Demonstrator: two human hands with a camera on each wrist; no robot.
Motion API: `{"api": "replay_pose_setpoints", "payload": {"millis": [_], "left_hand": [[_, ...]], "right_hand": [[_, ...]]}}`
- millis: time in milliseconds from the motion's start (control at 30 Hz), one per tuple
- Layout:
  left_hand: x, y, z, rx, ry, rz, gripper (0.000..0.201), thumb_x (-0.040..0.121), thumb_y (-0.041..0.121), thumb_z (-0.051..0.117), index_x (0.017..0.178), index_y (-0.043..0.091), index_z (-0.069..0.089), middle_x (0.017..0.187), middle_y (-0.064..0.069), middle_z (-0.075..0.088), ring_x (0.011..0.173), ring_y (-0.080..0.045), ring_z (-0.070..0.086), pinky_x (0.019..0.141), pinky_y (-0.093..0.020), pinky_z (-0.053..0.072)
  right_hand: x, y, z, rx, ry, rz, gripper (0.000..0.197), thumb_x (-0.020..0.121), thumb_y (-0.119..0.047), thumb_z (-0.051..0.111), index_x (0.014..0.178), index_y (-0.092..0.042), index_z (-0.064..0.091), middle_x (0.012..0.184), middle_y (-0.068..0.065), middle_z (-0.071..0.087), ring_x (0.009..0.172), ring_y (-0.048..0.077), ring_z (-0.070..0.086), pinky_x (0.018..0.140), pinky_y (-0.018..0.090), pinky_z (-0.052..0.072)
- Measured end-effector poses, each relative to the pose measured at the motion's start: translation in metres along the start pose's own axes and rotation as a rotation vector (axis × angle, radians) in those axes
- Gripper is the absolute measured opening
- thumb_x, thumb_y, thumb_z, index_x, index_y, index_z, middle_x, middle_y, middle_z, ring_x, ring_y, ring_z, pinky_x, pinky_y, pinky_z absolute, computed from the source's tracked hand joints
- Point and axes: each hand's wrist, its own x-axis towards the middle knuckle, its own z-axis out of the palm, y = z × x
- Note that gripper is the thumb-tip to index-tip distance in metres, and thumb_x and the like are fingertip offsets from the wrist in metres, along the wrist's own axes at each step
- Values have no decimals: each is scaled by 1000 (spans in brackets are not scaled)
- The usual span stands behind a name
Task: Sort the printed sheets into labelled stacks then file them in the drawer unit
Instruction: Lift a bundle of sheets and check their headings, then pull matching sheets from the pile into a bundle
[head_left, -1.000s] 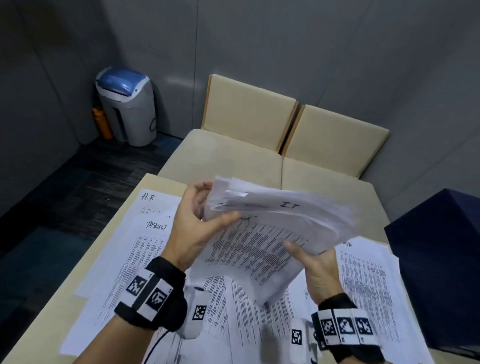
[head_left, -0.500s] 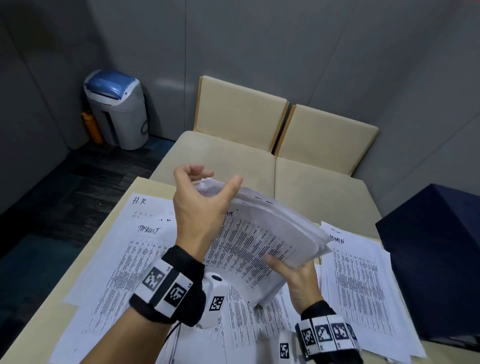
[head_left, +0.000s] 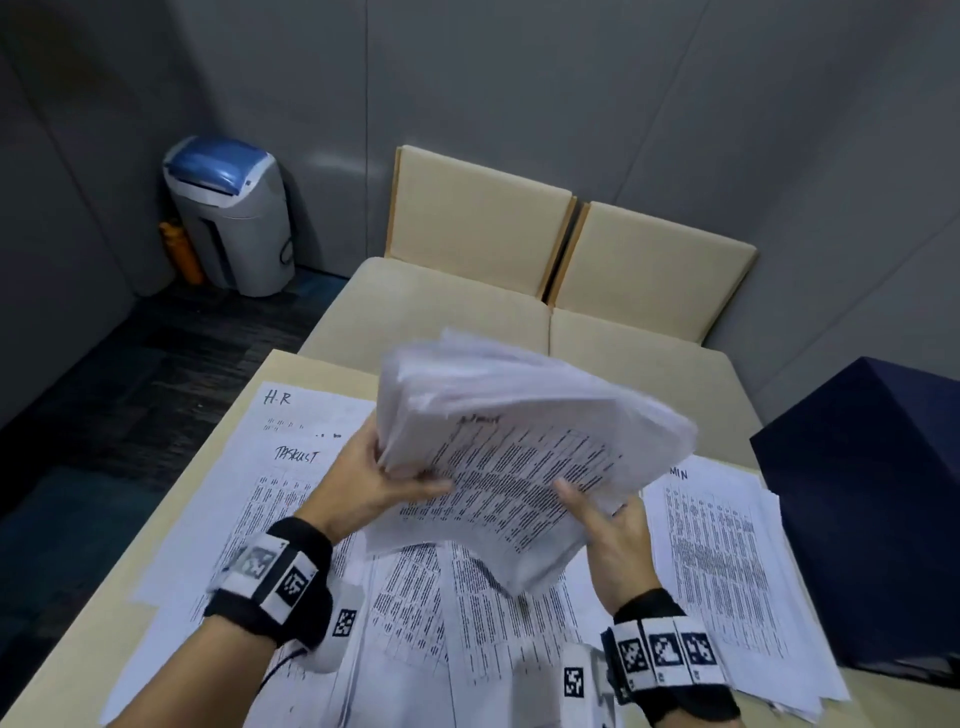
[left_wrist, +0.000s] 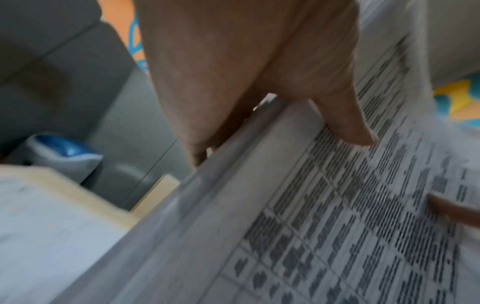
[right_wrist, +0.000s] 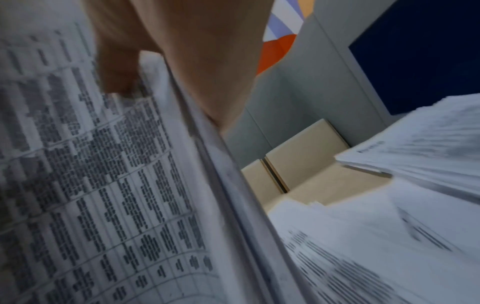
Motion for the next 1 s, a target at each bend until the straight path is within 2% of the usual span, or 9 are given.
{"api": "replay_pose_setpoints", "payload": {"millis": [133, 233, 300, 400, 500, 567, 633, 833, 1000], "left_hand": [[-4, -57, 16, 62, 71, -72, 35, 78, 10, 79, 110, 21, 70, 106, 8, 75, 100, -15, 71, 90, -36, 57], [-1, -59, 19, 9, 165, -66, 18, 82, 3, 75, 99, 6, 75, 93, 0, 78, 88, -18, 73, 84, -30, 58], [2, -48, 22, -77, 194, -64, 5, 80, 12, 79, 83, 12, 75, 82, -7, 75, 76, -21, 70, 72, -35, 59], [9, -39, 35, -149, 146, -94, 25, 83, 27, 75, 105, 17, 67, 91, -1, 71, 84, -14, 70, 78, -32, 57], [14, -41, 64, -150, 12, -149, 41, 91, 28, 69, 128, 15, 56, 113, -2, 71, 100, -17, 70, 88, -34, 57], [15, -47, 86, -83, -2, -174, 32, 94, 25, 66, 122, 15, 57, 115, -3, 69, 95, -12, 69, 77, -22, 53], [16, -57, 105, -23, 44, -239, 27, 93, 25, 68, 116, 13, 58, 113, -7, 67, 95, -18, 68, 75, -26, 49], [6, -93, 149, 253, 36, -328, 14, 94, 21, 67, 102, 12, 62, 104, -9, 65, 93, -25, 67, 73, -34, 57], [3, -119, 191, 486, -68, -312, 10, 92, 24, 69, 96, 18, 63, 94, -1, 69, 86, -18, 68, 79, -34, 58]], "right_hand": [[-13, 43, -4, -316, -95, 224, 21, 84, -4, 78, 101, -12, 72, 99, 3, 79, 91, 12, 74, 90, 44, 59], [-17, 60, -14, -364, -70, 258, 17, 89, -1, 72, 101, -13, 72, 100, 3, 79, 96, 17, 74, 81, 31, 61], [-20, 60, -25, -331, -48, 271, 15, 93, -6, 69, 106, -14, 68, 105, 3, 77, 99, 17, 73, 75, 24, 58], [-30, 49, -43, -296, -12, 284, 19, 100, -13, 58, 118, -15, 64, 113, 5, 76, 99, 11, 73, 80, 24, 59], [-38, 40, -78, -252, 161, 255, 23, 101, -7, 55, 108, -28, 61, 100, -6, 77, 88, 5, 72, 75, 17, 58], [-39, 40, -114, -243, 276, 278, 23, 101, -6, 56, 114, -22, 64, 104, 1, 77, 91, 14, 74, 80, 29, 60], [-40, 47, -162, -301, 387, 312, 27, 101, -9, 57, 128, -12, 62, 114, 7, 75, 102, 24, 73, 92, 42, 57], [-32, 59, -299, -470, 611, 433, 25, 98, -10, 58, 123, -10, 64, 120, 15, 69, 102, 29, 65, 89, 39, 52], [-13, 68, -347, -655, 524, 602, 17, 96, -10, 58, 111, -9, 64, 115, 18, 69, 101, 34, 65, 94, 45, 53]]}}
